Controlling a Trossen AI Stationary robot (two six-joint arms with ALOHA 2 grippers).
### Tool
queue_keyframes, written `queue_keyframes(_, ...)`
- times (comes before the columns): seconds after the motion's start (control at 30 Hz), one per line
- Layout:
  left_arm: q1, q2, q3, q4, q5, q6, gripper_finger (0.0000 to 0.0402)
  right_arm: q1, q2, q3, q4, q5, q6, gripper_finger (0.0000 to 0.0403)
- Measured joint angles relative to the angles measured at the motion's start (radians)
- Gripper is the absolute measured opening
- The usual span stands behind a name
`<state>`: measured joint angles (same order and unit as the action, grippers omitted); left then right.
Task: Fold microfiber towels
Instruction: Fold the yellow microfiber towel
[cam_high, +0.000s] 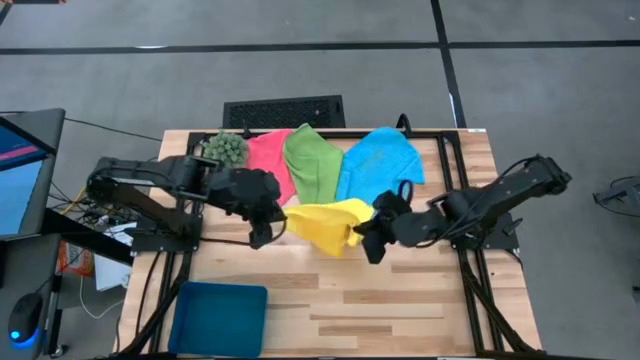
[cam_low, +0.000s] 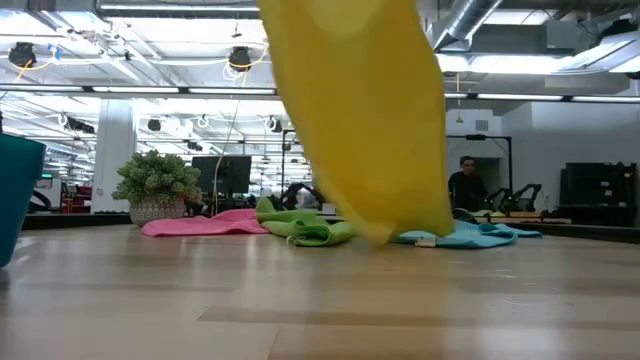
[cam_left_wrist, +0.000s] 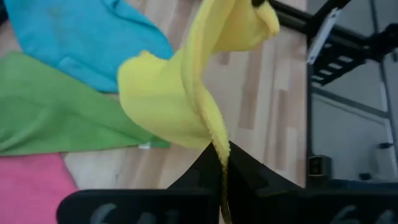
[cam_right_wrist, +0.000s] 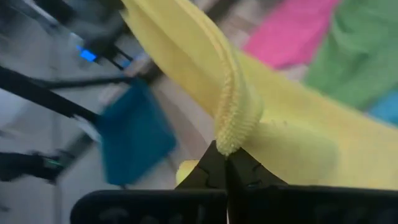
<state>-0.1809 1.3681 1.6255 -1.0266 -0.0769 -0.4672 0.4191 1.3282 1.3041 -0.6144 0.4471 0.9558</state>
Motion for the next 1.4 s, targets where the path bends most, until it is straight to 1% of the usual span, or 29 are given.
queue_keyframes(0.1,-0.013,-0.002,0.022,0.0,0.003,-0.008,0.0,-0.001,-0.045,-0.001,0.09,0.0,-0.046,0.0003)
queue_keyframes(0.17,-0.013,-0.002,0.029,-0.001,0.002,-0.008,0.0,-0.002,-0.072,0.0,0.114,0.001,-0.071,0.0003)
queue_keyframes(0.27,-0.006,-0.002,0.03,-0.004,-0.012,0.007,0.0,-0.025,-0.102,0.0,0.076,0.003,-0.088,0.0002)
queue_keyframes(0.37,0.014,-0.001,0.03,-0.008,-0.074,0.061,0.0,-0.07,-0.127,-0.001,-0.015,0.004,-0.09,0.0002)
queue_keyframes(0.47,0.05,-0.001,0.03,-0.009,-0.159,0.124,0.0,-0.142,-0.135,-0.002,-0.108,0.003,-0.107,0.0002)
queue_keyframes(0.53,0.081,-0.001,0.03,-0.008,-0.201,0.165,0.0,-0.197,-0.135,-0.002,-0.122,-0.001,-0.153,0.0002)
queue_keyframes(0.7,0.186,-0.001,0.03,0.003,-0.279,0.278,0.0,-0.358,-0.133,-0.002,-0.072,-0.039,-0.323,0.0002)
queue_keyframes(0.8,0.258,-0.001,0.03,0.049,-0.32,0.372,0.0,-0.458,-0.133,0.003,-0.024,-0.059,-0.423,0.0002)
queue_keyframes(0.9,0.321,-0.001,0.03,0.102,-0.336,0.451,0.0,-0.537,-0.135,0.052,-0.016,-0.073,-0.511,0.0002)
queue_keyframes(0.97,0.349,-0.001,0.03,0.124,-0.337,0.485,0.0,-0.567,-0.136,0.093,-0.014,-0.087,-0.571,0.0001)
queue_keyframes(1.1,0.362,-0.001,0.03,0.137,-0.335,0.509,0.0,-0.567,-0.135,0.181,-0.032,-0.091,-0.64,0.0001)
queue_keyframes(1.2,0.336,0.0,0.03,0.134,-0.332,0.501,0.0,-0.546,-0.135,0.213,-0.104,-0.089,-0.643,0.0001)
queue_keyframes(1.3,0.295,0.0,0.03,0.126,-0.337,0.485,0.0,-0.509,-0.134,0.213,-0.197,-0.081,-0.604,0.0001)
queue_keyframes(1.4,0.246,0.0,0.03,0.086,-0.34,0.443,0.0,-0.44,-0.105,0.214,-0.299,-0.064,-0.535,0.0001)
